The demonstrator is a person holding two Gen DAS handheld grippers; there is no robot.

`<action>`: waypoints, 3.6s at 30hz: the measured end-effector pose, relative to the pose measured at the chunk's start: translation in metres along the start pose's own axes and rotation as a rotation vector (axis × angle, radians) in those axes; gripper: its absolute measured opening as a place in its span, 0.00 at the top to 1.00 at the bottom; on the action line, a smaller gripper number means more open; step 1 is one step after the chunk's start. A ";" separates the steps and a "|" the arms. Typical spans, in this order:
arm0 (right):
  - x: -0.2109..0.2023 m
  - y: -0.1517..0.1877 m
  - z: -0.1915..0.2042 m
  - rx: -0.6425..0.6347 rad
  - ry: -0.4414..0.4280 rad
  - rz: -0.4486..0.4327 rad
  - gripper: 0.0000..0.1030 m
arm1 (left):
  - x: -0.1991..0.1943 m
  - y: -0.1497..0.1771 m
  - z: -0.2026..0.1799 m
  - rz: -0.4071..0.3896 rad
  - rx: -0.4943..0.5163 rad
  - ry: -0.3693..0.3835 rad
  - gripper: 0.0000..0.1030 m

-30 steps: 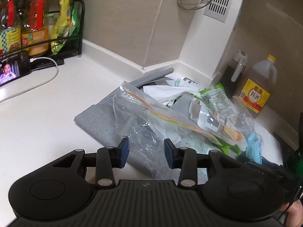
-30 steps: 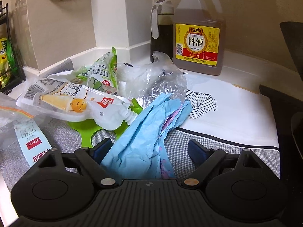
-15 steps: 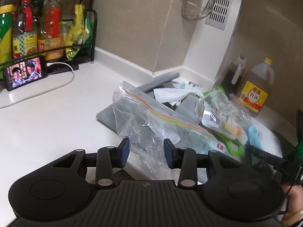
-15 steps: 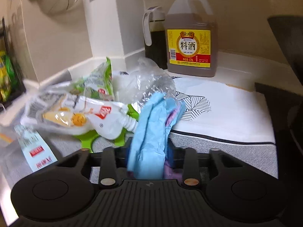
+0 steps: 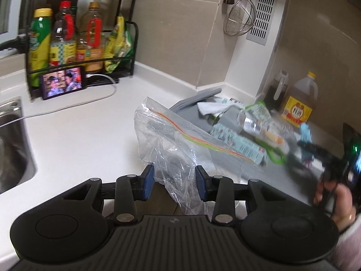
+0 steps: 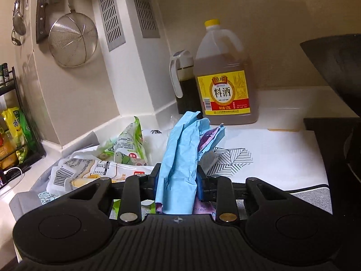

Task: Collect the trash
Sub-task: 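Carry the zip bag and blue glove down over the trash bin with both tools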

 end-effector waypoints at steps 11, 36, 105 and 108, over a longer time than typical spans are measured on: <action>-0.030 0.005 -0.008 0.069 -0.011 0.012 0.69 | -0.055 0.054 0.018 -0.003 0.048 -0.001 0.58; -0.246 0.144 0.124 -0.312 -0.400 0.291 0.69 | -0.074 0.116 0.036 0.046 0.076 0.005 0.58; -0.134 0.239 0.147 -0.429 -0.263 0.687 0.69 | 0.069 0.183 0.045 0.519 0.163 -0.013 0.58; -0.130 0.243 0.146 -0.429 -0.264 0.699 0.69 | 0.077 0.185 0.046 0.544 0.154 -0.014 0.58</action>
Point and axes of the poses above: each gripper's, at about its wrist camera, not at the fingertips, and x roughly the way its jaws point, z to its left, y to its underside, the point moved 2 cm from there along x, roughly the way its jaws point, and after that the axes turned 6 degrees about y, right-handed, at the moved point
